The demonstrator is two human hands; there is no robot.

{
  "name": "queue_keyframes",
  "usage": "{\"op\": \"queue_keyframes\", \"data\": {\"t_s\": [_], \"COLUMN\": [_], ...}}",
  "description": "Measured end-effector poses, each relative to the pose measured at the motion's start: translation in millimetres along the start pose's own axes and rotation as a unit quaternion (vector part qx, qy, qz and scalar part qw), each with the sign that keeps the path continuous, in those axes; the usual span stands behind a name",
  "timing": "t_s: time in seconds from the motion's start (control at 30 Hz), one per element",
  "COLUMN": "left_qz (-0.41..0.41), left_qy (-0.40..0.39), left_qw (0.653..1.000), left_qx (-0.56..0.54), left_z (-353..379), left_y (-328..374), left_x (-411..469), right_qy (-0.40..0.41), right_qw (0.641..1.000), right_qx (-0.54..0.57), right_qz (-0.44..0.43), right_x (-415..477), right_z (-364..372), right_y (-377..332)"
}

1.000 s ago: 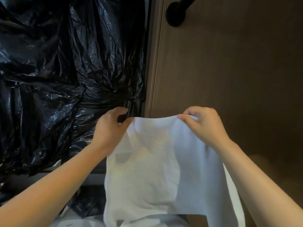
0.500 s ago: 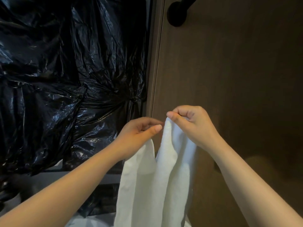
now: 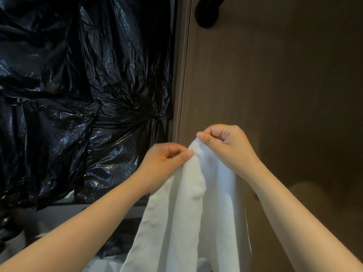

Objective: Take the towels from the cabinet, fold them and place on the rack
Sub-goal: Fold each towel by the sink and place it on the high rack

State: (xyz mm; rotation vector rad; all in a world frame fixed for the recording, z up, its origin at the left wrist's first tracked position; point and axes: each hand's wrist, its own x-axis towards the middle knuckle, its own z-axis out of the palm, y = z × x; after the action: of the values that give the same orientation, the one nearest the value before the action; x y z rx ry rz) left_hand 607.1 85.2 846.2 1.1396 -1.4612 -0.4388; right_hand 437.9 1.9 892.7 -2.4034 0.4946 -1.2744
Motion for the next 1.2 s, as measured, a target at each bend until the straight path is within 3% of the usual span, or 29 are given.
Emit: {"op": "queue_keyframes", "data": {"t_s": [0.27, 0.5, 0.67, 0.83, 1.2], "left_qz": [-0.036, -0.072, -0.081, -0.097, -0.105], "left_qy": [0.136, 0.255, 0.28, 0.296, 0.294], "left_qw": [0.99, 0.956, 0.947, 0.939, 0.941], "left_qx": [0.019, 0.124, 0.133, 0.146, 0.132], "left_z": [-10.9, -28.0, -39.3, -40.8, -45.5], "left_y": [-3.7, -11.6, -26.7, -44.0, -61.9], "left_x": [6.7, 14.4, 14.8, 12.3, 17.7], "right_qy": [-0.031, -0.069, -0.036, 0.055, 0.144], "right_qw": [0.993, 0.982, 0.975, 0.976, 0.964], "right_qx": [0.057, 0.038, -0.023, -0.08, -0.143], "right_qz": [0.102, 0.174, 0.217, 0.192, 0.172], "right_x": [-33.3, -65.1, -80.9, -88.0, -80.0], "right_z": [-2.8, 8.2, 9.1, 5.1, -23.9], "right_y": [27.6, 65.1, 89.2, 100.1, 93.8]}}
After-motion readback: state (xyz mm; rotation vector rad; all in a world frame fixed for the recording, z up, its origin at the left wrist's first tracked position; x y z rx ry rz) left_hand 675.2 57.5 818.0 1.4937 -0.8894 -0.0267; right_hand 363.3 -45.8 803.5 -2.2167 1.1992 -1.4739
